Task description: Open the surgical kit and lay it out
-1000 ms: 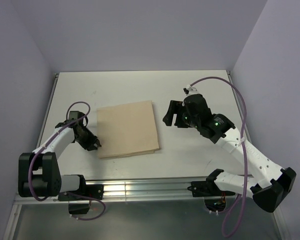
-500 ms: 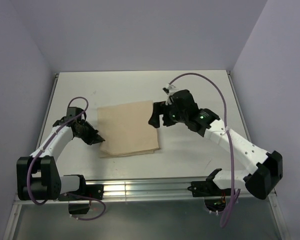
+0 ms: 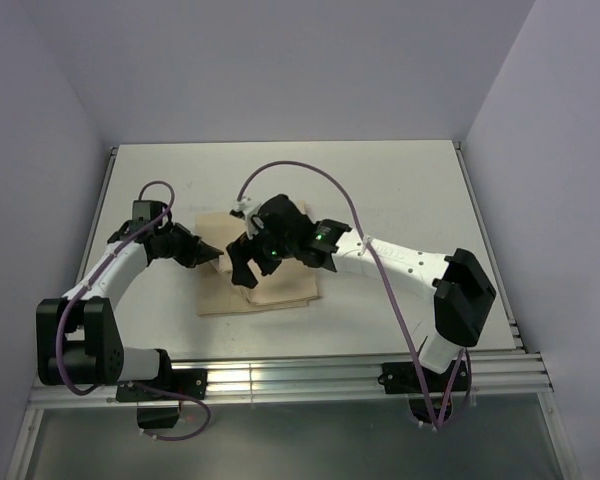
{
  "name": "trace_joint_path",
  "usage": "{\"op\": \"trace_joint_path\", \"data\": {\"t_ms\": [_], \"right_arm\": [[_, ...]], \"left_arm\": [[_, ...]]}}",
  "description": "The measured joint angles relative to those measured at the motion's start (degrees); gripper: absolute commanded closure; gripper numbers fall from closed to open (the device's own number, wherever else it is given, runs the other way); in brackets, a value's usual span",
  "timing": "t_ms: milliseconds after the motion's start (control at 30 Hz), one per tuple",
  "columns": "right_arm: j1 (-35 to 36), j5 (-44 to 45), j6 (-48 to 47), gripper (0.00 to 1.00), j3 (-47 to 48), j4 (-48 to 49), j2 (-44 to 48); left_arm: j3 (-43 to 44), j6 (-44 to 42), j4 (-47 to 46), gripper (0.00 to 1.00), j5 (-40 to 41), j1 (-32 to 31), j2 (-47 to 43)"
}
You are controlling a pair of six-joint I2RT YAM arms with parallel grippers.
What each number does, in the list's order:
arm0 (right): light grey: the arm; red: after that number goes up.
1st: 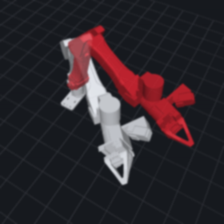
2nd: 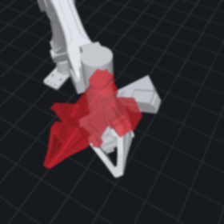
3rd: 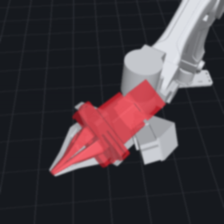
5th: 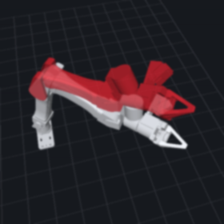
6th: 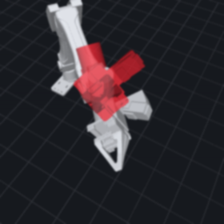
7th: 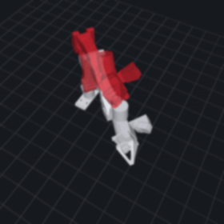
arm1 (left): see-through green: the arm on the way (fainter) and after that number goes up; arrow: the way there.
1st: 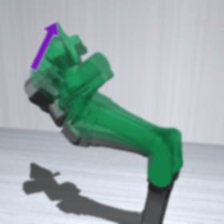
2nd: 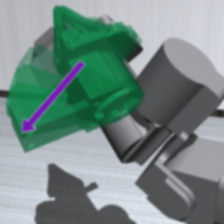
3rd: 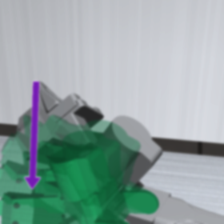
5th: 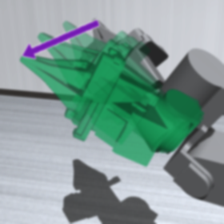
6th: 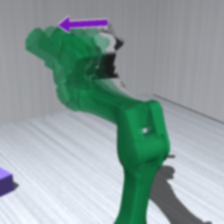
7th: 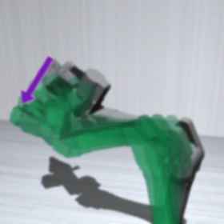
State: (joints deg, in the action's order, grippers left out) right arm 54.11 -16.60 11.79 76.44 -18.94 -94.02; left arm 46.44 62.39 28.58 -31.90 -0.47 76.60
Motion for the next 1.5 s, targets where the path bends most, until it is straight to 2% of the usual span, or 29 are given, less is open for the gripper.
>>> {"op": "trace_joint_path", "data": {"t_ms": [200,433,600,800,900,933,967,1033,1067,1167,1333,1500], "right_arm": [[4.26,1.68,-1.86,0.14,0.07,2.82,-4.11],[4.74,8.68,-1.95,0.16,-2.58,6.38,-7.08],[4.81,9.94,-0.59,0.19,-3.74,10.27,-8.35],[5.42,10.16,0.98,0.34,-3.80,13.55,-12.41],[5.84,11.30,1.77,0.54,-3.80,13.53,-14.10],[5.92,11.85,2.03,0.71,-3.80,13.42,-14.36],[5.92,12.57,1.95,0.81,-3.80,13.31,-14.58],[5.90,14.36,2.47,1.00,-3.50,12.39,-14.62],[5.75,15.32,2.54,1.00,-2.82,11.34,-14.64],[4.83,16.83,2.12,1.00,0.37,6.93,-14.67],[1.05,18.99,-0.28,1.00,8.44,-2.56,-14.67],[-3.87,22.29,-4.33,1.00,22.58,-10.91,-15.87]], "left_arm": [[0.02,2.01,-2.14,1.00,-1.38,0.00,3.04],[2.27,1.90,-1.16,1.00,-1.44,0.00,4.68],[3.98,1.73,-0.28,1.00,-1.40,0.00,5.31],[4.52,1.46,0.92,1.00,-1.22,0.02,5.68],[5.20,1.25,1.38,1.00,-1.25,0.07,6.21],[5.51,1.09,1.57,1.00,-1.29,0.07,6.43],[5.92,0.63,1.84,0.96,-1.42,0.37,6.67],[6.95,-0.70,2.60,0.77,-1.90,0.96,7.21],[8.04,-1.97,3.74,0.55,-2.19,1.36,7.72],[13.42,-5.97,7.37,0.37,-1.40,2.16,9.49],[20.09,-12.09,11.06,0.36,3.98,3.69,9.46],[17.25,-14.56,13.03,0.36,8.79,5.11,5.75]]}}
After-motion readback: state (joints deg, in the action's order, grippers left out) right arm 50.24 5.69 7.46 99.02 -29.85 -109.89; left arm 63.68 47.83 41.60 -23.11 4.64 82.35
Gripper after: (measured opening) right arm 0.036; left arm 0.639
